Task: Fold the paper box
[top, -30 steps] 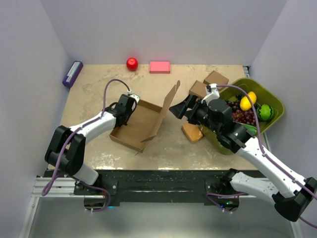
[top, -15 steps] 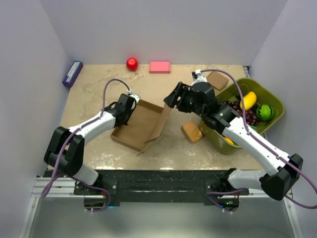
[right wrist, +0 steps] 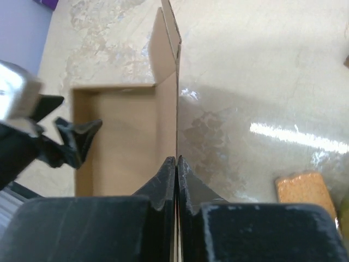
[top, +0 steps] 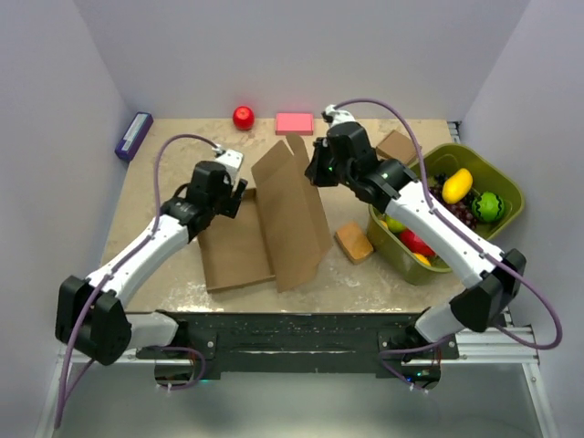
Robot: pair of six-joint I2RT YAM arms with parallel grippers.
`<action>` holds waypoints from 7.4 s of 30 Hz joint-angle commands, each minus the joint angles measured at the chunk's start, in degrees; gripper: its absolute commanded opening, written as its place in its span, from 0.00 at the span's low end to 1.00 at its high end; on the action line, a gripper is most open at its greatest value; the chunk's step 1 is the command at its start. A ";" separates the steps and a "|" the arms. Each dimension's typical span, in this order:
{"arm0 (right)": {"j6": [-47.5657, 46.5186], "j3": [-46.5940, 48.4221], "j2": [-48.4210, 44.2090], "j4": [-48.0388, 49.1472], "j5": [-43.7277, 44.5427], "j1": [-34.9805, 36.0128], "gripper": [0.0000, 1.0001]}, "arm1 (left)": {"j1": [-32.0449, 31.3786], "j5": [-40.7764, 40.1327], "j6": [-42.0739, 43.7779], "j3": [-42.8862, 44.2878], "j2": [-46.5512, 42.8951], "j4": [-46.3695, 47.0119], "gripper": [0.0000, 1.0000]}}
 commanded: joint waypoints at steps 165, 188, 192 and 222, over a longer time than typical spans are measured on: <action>-24.25 -18.12 4.50 16.71 16.78 25.29 0.00 | 20.27 34.98 -4.28 -4.86 -12.12 22.38 0.00; -15.92 -4.75 27.63 13.19 20.82 25.91 0.11 | 19.30 38.05 -4.63 -5.30 -10.01 23.52 0.00; -14.33 -5.36 26.86 14.24 20.30 26.00 0.35 | 19.30 38.06 -4.55 -5.13 -9.83 23.43 0.00; -21.97 -18.55 -3.04 22.15 2.29 -7.48 0.99 | 19.30 42.01 -4.28 -5.39 -9.48 24.49 0.00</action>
